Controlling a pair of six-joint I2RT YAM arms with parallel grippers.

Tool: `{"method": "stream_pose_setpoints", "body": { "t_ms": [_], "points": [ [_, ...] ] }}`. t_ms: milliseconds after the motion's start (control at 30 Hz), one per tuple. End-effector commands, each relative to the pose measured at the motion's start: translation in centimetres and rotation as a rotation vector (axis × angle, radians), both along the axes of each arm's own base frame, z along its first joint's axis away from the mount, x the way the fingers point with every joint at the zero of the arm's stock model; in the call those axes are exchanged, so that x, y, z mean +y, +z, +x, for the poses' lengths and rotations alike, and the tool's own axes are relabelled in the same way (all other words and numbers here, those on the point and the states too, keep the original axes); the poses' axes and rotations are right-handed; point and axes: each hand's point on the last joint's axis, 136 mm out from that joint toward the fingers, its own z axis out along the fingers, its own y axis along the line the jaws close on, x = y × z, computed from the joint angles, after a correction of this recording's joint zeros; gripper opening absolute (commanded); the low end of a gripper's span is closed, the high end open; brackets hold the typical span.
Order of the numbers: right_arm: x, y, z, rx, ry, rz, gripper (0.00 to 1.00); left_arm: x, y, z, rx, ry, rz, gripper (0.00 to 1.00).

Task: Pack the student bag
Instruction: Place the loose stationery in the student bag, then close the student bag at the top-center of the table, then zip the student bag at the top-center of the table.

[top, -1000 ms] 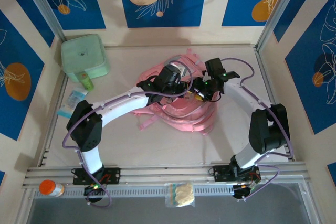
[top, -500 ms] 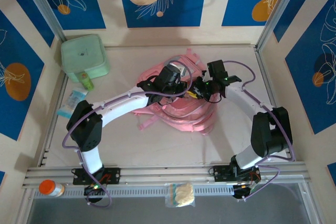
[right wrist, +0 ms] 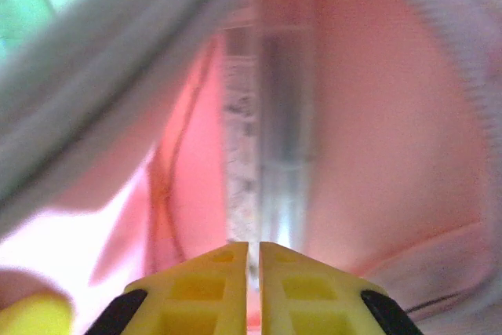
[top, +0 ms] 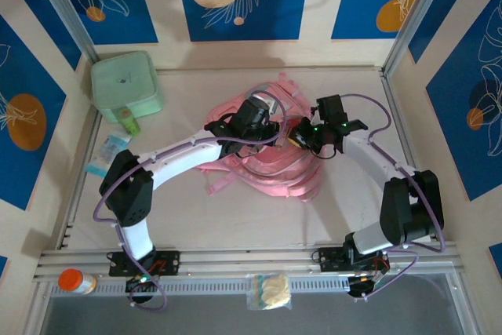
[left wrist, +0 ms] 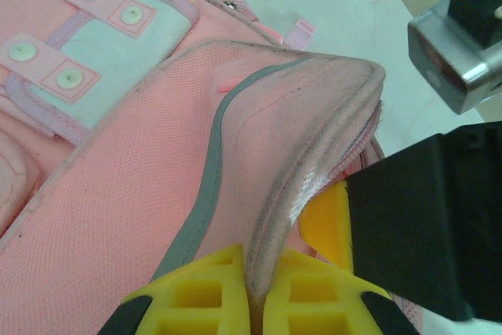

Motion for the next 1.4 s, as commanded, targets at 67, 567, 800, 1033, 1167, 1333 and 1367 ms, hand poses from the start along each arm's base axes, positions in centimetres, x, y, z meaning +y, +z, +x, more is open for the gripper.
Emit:
{"method": "stream_pose_setpoints", "body": {
  "t_ms": [67,567,800,1033,1167,1333,1367],
  "points": [
    [1.8,-1.9,-0.7,0.036,0.059,-0.033,0.07,-1.0,2.8,0.3,-0.030,0.001,-0.106,0.00],
    [-2.9,1.1,-4.2,0.004,0.033,-0.209,0.05,-2.3,3.2,-2.4,0.042,-0.122,-0.236,0.41],
    [-4.3,1.4,-7.4,0.029,0.068,-0.258,0.07,4.8,2.6,-2.8,0.053,0.043,-0.266,0.57],
    [0.7,-0.5,-9.0,0.079,0.195,-0.216,0.09,10.4,-4.7,0.8,0.254,0.308,-0.349,0.60],
    [1.4,-2.0,-8.8,0.125,0.199,-0.207,0.08,11.4,-7.4,2.6,0.297,0.394,-0.408,0.58],
    [1.1,-3.3,-8.5,0.138,0.193,-0.218,0.08,9.4,-7.9,3.8,0.313,0.354,-0.523,0.50],
    [1.1,-3.5,-8.5,0.143,0.194,-0.217,0.09,9.0,-8.2,3.8,0.327,0.347,-0.534,0.48]
  ]
}}
